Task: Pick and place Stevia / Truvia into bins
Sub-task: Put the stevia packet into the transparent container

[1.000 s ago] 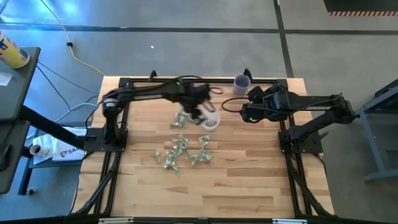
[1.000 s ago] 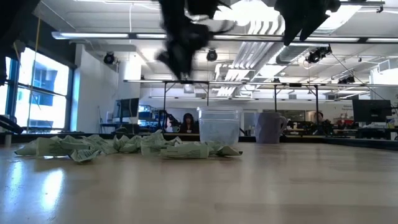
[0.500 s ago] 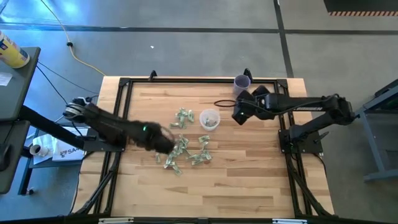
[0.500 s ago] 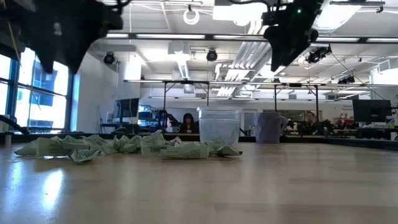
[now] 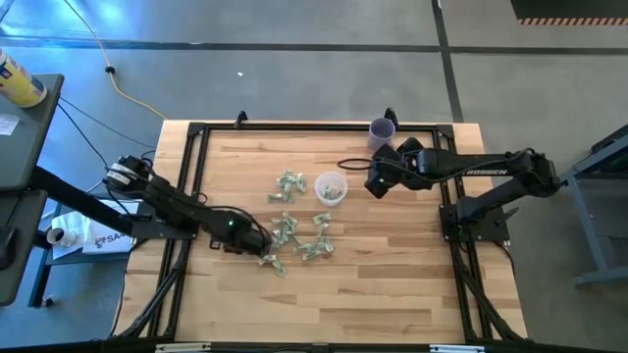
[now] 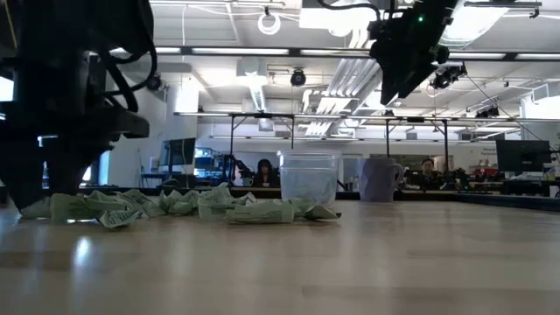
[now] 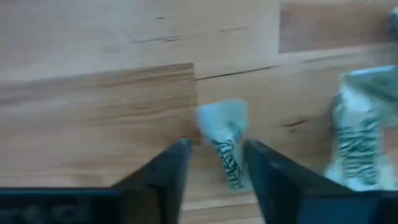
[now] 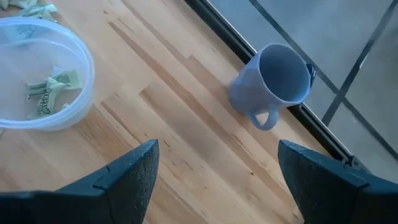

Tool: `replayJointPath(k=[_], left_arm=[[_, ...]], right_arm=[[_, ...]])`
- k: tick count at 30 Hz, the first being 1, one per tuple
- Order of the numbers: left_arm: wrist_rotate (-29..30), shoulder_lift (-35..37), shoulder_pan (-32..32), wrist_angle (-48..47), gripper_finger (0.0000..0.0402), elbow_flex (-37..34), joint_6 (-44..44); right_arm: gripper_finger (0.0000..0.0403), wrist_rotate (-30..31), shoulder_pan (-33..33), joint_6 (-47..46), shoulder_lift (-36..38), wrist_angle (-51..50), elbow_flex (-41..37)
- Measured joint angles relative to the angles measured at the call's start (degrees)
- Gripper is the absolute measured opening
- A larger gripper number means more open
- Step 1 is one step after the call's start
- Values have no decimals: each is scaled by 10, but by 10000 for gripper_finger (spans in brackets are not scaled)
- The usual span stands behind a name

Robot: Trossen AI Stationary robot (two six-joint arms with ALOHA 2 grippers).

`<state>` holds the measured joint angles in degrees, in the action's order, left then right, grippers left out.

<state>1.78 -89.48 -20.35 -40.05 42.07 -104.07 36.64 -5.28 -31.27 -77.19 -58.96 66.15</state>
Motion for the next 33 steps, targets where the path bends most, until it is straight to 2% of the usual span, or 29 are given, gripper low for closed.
replayJointPath(k=[2, 5, 6, 9, 11, 13, 15, 18, 20, 23, 28, 31, 33], left_arm=[[5, 0, 19, -4, 142, -5, 45], [86, 8, 85, -6, 44, 1, 165], [115, 10, 115, -5, 29, 7, 214], [142, 29, 218, -15, 38, 46, 367], [138, 43, 286, 6, 48, 104, 473], [133, 46, 335, 25, 40, 162, 573], [96, 43, 365, 83, 28, 217, 663], [32, 15, 369, 169, 28, 284, 721], [23, -25, 366, 177, 35, 320, 729], [28, -102, 353, 142, 76, 361, 729], [-68, -189, 350, 129, 152, 426, 722], [-122, -196, 350, 72, 185, 472, 735], [-131, -184, 342, -43, 201, 501, 770]], right_arm=[[318, 2, 0, -12, 0, -4, 0], [318, 4, 0, -22, 0, -10, 0], [318, 4, 0, -27, 4, -14, 0], [318, 4, 0, -46, 16, -28, 0], [318, 10, 0, -61, 26, -42, 0], [318, 20, 1, -75, 37, -58, 0], [318, 25, 1, -86, 47, -77, 0], [318, 27, 1, -101, 57, -104, 0], [318, 27, 1, -108, 59, -117, 0], [318, 27, 1, -113, 60, -123, -2], [318, 23, 2, -114, 61, -124, -15], [318, 18, 2, -115, 61, -124, -22], [318, 11, 2, -120, 61, -123, -28]])
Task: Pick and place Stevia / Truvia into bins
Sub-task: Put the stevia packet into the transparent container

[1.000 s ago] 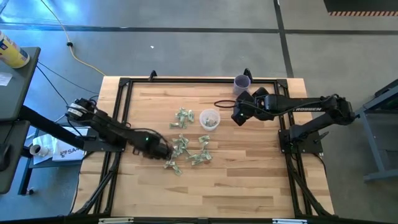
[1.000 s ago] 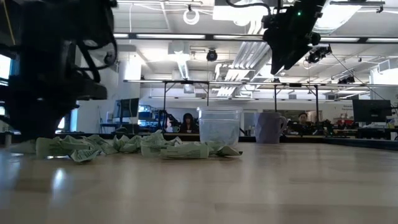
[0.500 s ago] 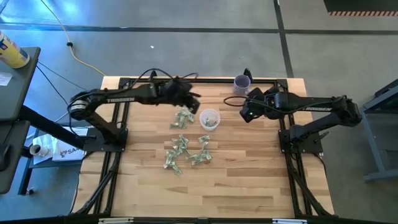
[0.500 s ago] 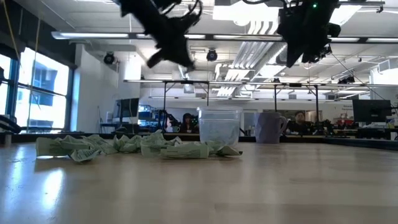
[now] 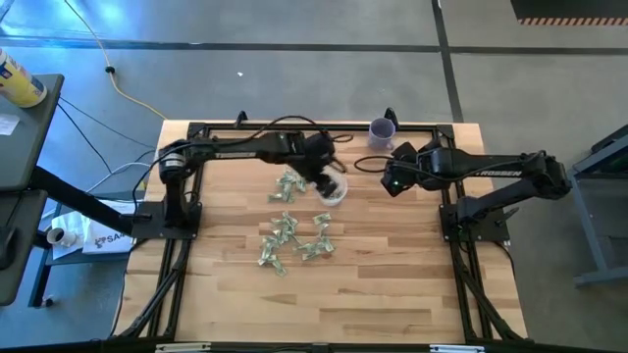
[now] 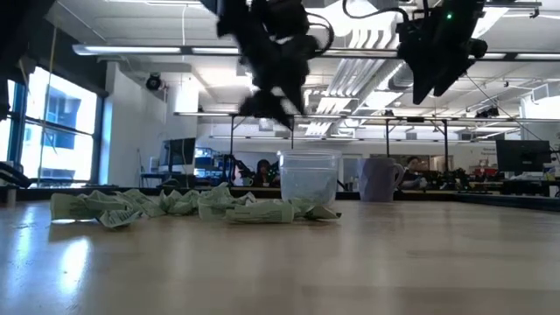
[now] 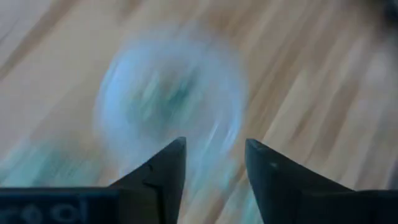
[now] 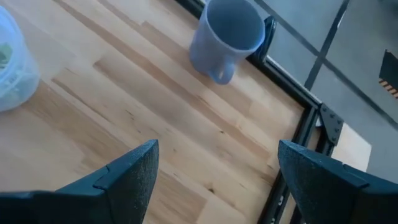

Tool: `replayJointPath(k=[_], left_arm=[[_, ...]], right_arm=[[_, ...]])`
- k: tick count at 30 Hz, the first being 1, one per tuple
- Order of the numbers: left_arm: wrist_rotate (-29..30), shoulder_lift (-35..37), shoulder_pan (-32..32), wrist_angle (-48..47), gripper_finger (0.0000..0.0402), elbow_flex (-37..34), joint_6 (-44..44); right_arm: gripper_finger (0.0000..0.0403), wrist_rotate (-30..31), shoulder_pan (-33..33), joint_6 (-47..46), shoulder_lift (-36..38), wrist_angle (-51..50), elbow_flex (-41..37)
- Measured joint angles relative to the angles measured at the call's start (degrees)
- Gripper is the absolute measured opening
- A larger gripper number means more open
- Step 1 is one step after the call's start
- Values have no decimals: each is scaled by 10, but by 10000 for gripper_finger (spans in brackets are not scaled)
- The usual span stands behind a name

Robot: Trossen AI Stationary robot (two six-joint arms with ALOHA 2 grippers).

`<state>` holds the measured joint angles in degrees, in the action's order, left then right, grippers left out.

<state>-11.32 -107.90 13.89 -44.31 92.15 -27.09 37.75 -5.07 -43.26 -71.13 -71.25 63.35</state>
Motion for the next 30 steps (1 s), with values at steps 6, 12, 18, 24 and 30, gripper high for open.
replayJointPath(k=[6, 12, 18, 24, 30], left_arm=[[144, 49, -70, -349, 225, -13, -12], [208, 76, -140, -305, 225, -76, -137], [214, 76, -106, -135, 225, -182, -61], [160, 75, -31, -98, 223, -281, -38], [121, 75, -11, 23, 205, -336, 61]], right_arm=[[318, -17, 0, 6, 0, 70, -37], [318, -54, -2, 36, 0, 188, -80], [318, -81, -2, 84, -3, 224, -85], [318, -107, -2, 86, -3, 179, -58], [318, -150, -2, 61, -3, 174, -47]])
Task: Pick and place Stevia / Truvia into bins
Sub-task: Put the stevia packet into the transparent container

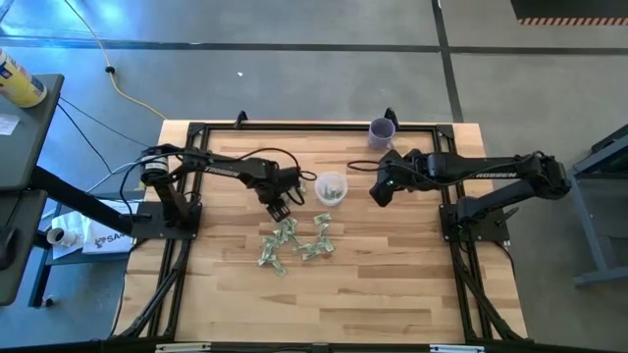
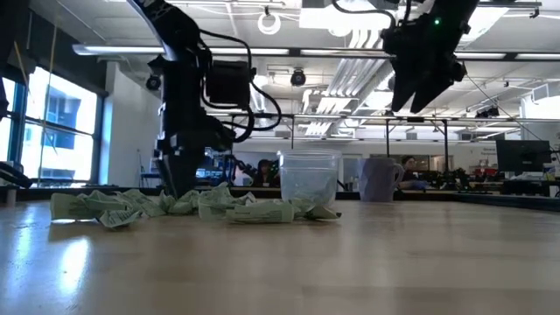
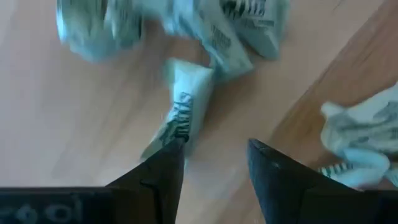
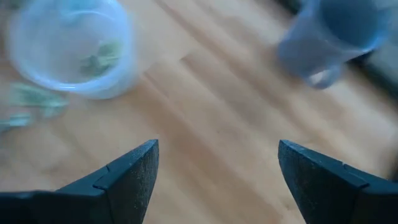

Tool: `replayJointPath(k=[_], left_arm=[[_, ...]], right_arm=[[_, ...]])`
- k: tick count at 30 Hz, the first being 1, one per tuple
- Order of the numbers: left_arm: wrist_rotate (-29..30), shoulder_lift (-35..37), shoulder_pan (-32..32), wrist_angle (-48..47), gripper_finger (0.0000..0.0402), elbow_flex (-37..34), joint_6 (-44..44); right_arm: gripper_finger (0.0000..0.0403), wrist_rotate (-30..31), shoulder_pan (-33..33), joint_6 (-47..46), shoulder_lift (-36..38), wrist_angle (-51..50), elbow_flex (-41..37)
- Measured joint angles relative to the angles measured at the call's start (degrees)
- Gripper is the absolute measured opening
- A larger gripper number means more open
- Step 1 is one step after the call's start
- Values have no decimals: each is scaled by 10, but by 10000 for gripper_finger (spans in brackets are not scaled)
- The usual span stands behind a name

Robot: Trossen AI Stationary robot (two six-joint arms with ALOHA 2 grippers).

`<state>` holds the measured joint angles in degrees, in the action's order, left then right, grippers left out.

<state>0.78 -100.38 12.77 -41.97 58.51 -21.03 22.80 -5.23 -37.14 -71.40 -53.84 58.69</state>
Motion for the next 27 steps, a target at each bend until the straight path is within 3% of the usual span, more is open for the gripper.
replayJointPath(k=[4, 11, 17, 22, 27], left_arm=[[37, 2, 0, 55, 163, -14, 33], [53, 8, 4, 47, 23, -14, 79], [-18, 92, -22, -30, 23, 7, 83], [-23, 200, -43, -7, 22, 63, 86], [-21, 216, -19, 3, 24, 122, 130]], right_arm=[[318, -119, 23, -5, -11, 48, 0], [318, -162, 123, -8, -85, 147, 1], [318, -185, 182, -22, -183, 286, 1], [318, -128, 191, -101, -264, 343, 1], [318, -114, 192, -140, -339, 448, 2]])
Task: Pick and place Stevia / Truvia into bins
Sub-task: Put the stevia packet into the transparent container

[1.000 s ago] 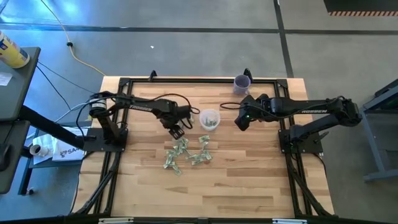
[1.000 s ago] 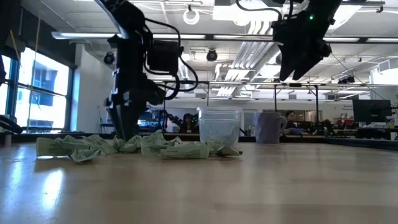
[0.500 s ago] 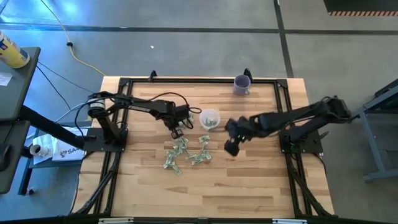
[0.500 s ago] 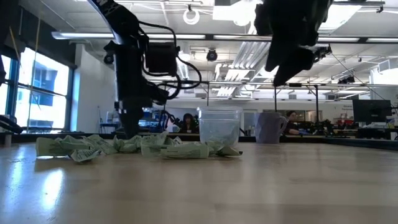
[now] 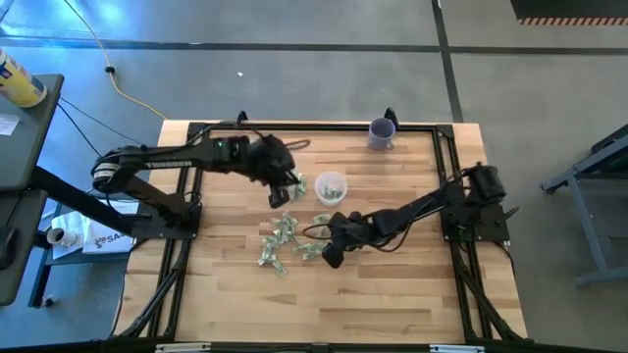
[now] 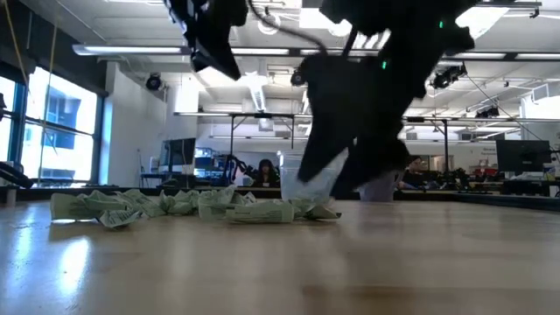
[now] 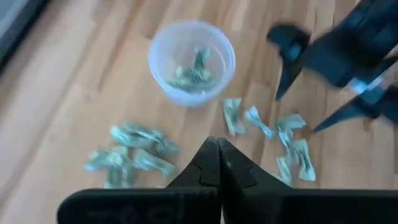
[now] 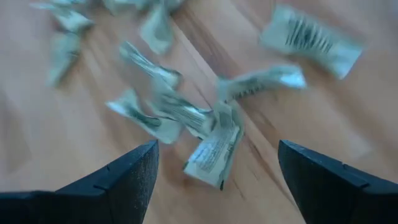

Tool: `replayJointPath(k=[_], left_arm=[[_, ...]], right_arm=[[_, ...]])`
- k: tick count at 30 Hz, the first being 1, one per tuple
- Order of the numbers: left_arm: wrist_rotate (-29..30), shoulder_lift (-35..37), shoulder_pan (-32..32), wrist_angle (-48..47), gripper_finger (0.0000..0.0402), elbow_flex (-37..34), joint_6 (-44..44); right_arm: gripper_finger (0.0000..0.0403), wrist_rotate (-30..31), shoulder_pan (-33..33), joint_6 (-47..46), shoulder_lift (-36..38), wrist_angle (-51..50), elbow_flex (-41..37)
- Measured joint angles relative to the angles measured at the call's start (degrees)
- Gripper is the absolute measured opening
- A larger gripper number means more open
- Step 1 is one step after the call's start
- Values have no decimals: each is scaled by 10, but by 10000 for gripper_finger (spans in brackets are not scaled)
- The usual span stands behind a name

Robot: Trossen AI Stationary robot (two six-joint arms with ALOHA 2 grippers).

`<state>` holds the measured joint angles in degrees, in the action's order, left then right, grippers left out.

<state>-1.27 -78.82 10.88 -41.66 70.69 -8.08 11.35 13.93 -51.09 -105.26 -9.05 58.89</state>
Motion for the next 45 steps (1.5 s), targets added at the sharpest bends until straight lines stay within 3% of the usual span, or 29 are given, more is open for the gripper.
replayJointPath(k=[4, 7, 9, 12, 14, 16, 20, 26, 31, 36, 40, 45], left_arm=[[-10, -5, 19, 0, 22, 41, 33], [-12, -6, 27, -16, 33, 62, 38], [-12, -5, 26, -23, 46, 79, 45], [-12, -6, 27, -33, 52, 97, 64], [-12, -6, 26, -28, 42, 105, 81], [-12, -5, 26, -18, 25, 107, 92], [-3, -6, 34, -17, 21, 107, 96], [15, -6, 39, -17, 49, 107, 96], [17, -6, 37, -15, 22, 107, 94], [22, -13, 37, 5, 22, 107, 94], [58, -25, 37, 2, 61, 107, 94], [106, -45, 37, -4, 111, 106, 94]], right_arm=[[315, 4, 6, -42, -47, 17, 4], [284, 27, 14, -54, -64, 8, 14], [237, 44, 17, -59, -69, -8, 24], [135, 58, 11, -71, -70, -30, 34], [56, 52, 3, -89, -69, -48, 33], [17, 21, -5, -116, -64, -58, 33], [11, -12, -6, -137, -32, -71, 28], [3, 13, 3, -145, 9, -105, 31], [2, 5, 5, -154, 5, -103, 31], [1, 7, 12, -164, 8, -104, 33], [1, 26, 19, -161, 28, -118, 50], [1, 96, 16, -141, 83, -210, 83]])
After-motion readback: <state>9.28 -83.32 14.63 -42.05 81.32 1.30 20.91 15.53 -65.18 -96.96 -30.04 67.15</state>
